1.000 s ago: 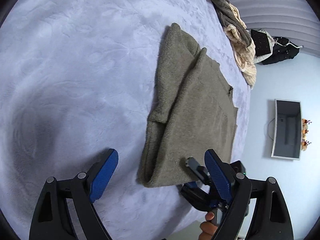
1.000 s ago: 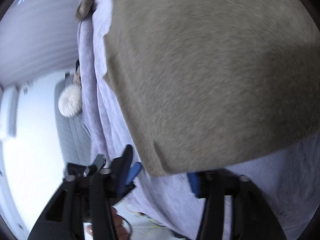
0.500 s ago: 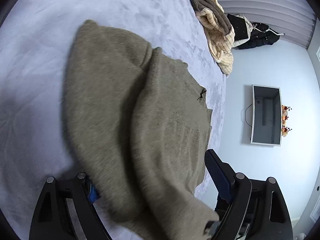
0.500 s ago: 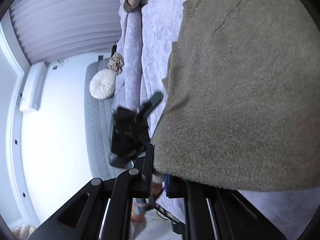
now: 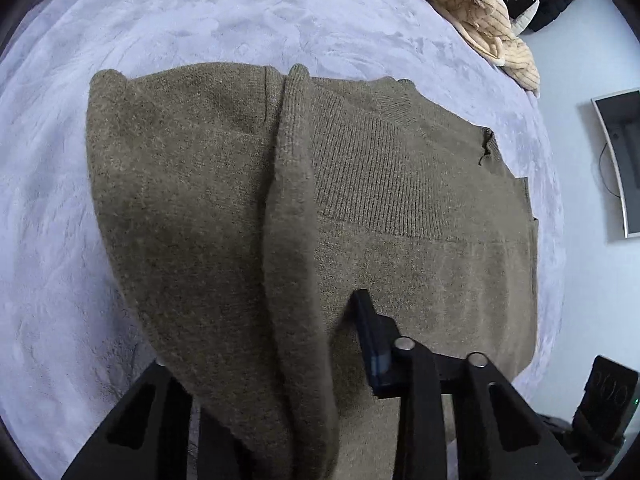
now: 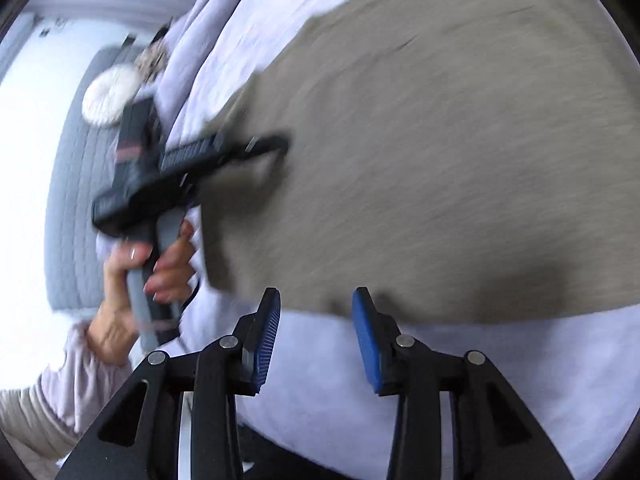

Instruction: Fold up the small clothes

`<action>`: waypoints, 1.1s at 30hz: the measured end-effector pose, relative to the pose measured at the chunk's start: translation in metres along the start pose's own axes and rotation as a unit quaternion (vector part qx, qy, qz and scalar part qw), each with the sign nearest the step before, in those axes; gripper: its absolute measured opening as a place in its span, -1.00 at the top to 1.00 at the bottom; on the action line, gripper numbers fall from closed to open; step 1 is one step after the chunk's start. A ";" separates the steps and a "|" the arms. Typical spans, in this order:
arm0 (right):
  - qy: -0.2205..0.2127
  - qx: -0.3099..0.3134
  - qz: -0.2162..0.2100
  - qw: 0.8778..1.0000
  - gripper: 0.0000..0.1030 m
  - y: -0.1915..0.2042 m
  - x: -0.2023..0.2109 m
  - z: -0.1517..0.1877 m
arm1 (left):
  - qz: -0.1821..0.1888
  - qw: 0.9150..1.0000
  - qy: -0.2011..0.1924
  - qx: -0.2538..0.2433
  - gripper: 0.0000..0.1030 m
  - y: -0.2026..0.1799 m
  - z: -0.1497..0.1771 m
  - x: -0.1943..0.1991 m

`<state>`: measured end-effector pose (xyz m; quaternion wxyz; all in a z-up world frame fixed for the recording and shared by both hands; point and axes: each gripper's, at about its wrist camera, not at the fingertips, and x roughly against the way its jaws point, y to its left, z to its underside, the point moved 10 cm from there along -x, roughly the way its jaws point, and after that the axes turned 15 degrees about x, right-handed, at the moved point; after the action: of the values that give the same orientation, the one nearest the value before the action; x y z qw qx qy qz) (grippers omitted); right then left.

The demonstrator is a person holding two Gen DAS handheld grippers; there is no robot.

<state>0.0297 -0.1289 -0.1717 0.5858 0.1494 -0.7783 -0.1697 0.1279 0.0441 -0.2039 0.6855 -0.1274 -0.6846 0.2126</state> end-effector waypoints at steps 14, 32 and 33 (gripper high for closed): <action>0.019 -0.039 0.011 0.999 0.88 -0.084 0.009 0.033 | 0.108 0.992 -0.051 -0.044 0.67 -0.137 0.017 0.068; -0.059 -0.152 -0.067 0.984 0.74 -0.184 0.092 0.067 | -0.130 0.957 -0.058 -0.251 0.66 -0.285 0.101 -0.100; -0.061 -0.158 -0.071 0.983 0.74 -0.192 0.096 0.071 | -0.152 0.948 -0.073 -0.271 0.65 -0.287 0.103 -0.101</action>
<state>-0.0584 -0.3364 -0.1911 0.5396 0.0992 -0.7635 -0.3408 0.0622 -0.2666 -0.1561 0.5975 -0.1873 -0.7757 -0.0787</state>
